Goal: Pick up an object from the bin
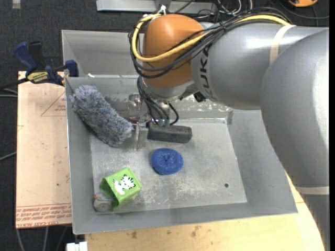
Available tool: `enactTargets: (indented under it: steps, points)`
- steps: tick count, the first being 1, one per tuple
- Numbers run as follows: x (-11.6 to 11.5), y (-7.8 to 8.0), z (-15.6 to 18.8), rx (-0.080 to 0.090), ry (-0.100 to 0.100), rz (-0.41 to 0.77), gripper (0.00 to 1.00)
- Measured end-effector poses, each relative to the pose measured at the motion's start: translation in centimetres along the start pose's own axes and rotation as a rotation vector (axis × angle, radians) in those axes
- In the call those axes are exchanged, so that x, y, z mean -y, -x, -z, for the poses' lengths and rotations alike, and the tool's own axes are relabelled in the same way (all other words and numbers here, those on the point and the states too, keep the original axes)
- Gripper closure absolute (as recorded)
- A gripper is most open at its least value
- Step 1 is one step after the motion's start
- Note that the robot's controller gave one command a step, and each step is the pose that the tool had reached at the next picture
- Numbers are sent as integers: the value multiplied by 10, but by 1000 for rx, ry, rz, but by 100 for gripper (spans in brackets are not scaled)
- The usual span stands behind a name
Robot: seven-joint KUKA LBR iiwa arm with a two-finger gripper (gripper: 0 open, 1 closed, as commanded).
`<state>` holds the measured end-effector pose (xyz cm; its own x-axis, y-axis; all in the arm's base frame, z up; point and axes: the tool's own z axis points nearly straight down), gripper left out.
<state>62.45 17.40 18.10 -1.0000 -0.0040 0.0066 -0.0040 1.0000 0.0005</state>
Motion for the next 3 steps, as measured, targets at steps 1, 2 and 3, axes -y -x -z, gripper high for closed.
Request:
enactTargets:
  steps: [1, 2, 3]
  points:
    - [1, 2, 5, 8, 1, -3, 0]
    - [42, 25, -38, 15, 4, -2, 0]
    - [65, 22, -76, 4, -2, 43, 0]
